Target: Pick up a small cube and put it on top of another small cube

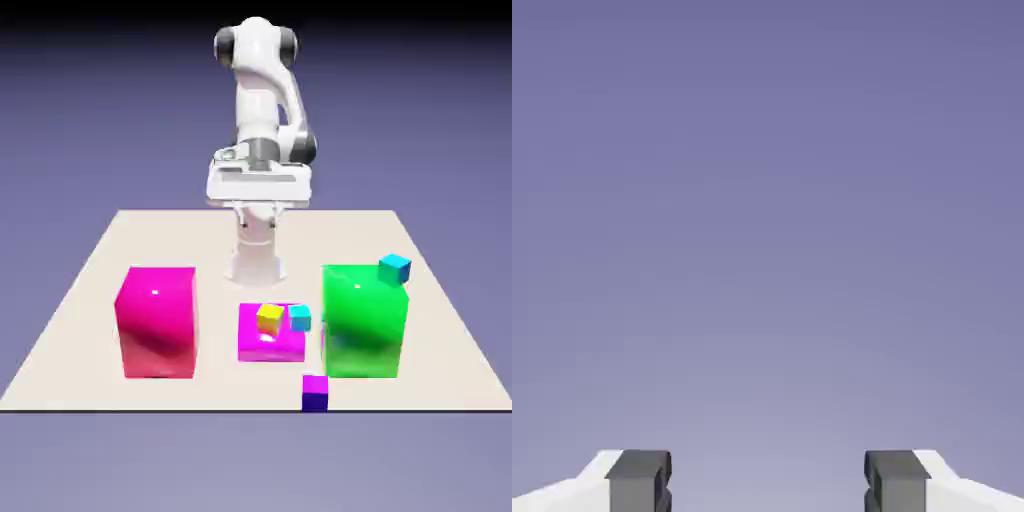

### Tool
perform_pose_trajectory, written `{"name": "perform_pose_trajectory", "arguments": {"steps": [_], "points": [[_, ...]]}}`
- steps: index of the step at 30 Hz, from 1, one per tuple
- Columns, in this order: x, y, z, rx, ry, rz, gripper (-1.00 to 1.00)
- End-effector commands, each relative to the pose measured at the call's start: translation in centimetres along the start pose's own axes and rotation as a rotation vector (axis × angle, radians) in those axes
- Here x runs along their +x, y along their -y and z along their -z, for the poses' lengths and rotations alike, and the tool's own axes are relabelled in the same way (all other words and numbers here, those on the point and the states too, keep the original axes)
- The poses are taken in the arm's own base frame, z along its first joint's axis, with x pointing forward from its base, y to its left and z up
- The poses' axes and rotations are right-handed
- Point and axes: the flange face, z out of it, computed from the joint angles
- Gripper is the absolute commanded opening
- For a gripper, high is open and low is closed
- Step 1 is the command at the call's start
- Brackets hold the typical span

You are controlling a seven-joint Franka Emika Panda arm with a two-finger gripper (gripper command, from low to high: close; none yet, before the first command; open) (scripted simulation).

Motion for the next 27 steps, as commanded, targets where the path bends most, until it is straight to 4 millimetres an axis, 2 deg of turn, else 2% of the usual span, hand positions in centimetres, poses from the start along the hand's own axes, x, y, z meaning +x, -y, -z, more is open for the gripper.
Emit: {"name": "perform_pose_trajectory", "arguments": {"steps": [1, 6, 12, 19, 27], "points": [[0.1, 0.5, -1.0, -0.027, 0.026, 0.000, 0.00], [0.0, 2.7, -6.1, -0.163, 0.157, -0.004, 0.00], [-1.2, 4.7, -12.6, -0.323, 0.313, -0.019, 0.00], [-3.6, 5.9, -20.1, -0.502, 0.494, -0.048, 0.00], [-7.2, 6.0, -27.8, -0.695, 0.698, -0.096, 0.00]]}}
